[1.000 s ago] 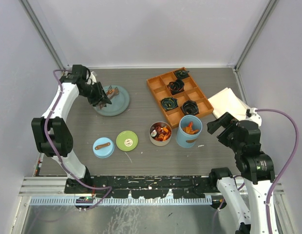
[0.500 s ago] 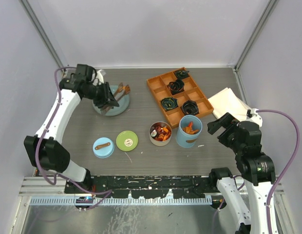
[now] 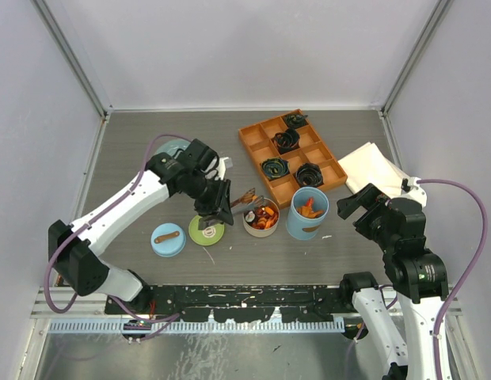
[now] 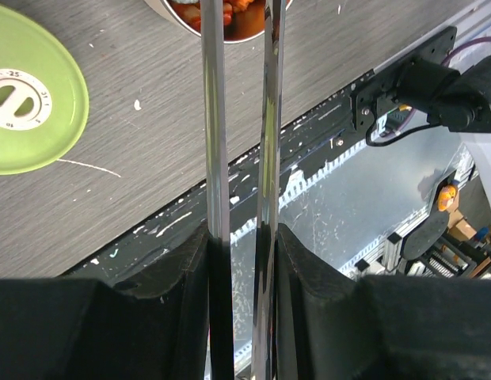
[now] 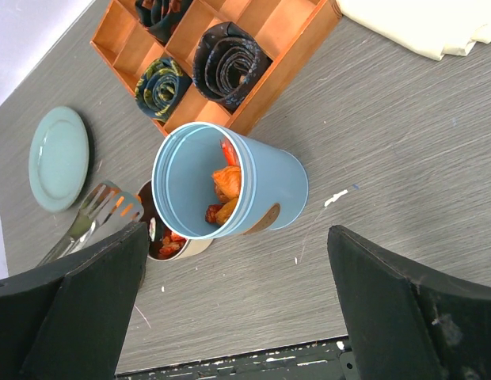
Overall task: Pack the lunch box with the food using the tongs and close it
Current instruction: Place the fake food in the packing box, then place the clamp at the center of the board, then pick up the box lid from the center of the board.
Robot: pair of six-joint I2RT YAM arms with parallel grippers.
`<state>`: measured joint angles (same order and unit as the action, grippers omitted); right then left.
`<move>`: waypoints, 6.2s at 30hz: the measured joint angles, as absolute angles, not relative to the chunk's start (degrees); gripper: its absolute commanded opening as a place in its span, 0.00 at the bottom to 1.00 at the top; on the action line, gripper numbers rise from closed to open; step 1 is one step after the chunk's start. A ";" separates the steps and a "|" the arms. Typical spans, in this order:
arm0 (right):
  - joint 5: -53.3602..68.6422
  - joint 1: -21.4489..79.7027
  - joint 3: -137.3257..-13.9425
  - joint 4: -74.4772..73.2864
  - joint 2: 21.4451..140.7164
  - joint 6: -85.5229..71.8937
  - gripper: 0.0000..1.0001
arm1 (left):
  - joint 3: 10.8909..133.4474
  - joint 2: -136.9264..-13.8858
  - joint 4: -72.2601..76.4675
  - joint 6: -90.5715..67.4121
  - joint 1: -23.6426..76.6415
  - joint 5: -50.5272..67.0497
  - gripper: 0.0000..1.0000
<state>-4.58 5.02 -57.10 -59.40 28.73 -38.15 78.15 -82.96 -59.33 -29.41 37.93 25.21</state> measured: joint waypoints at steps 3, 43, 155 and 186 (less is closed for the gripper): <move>-4.58 5.02 -57.10 -59.40 28.73 -38.15 1.00 | 78.13 -83.18 -59.29 -29.78 39.48 25.10 0.25; -4.67 5.02 -57.10 -59.42 28.75 -37.71 1.00 | 71.31 -70.19 -53.47 -31.88 11.77 15.75 0.36; 0.51 5.02 -57.17 -55.31 35.75 -25.91 1.00 | 47.44 -76.86 -53.32 -35.92 7.88 2.02 0.53; -1.91 5.02 -57.19 -55.75 37.87 -26.26 1.00 | 47.53 -74.96 -51.51 -33.78 7.88 1.43 0.00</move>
<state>-1.91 5.02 -57.19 -55.75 37.87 -26.26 47.53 -74.96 -51.51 -33.78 7.88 1.43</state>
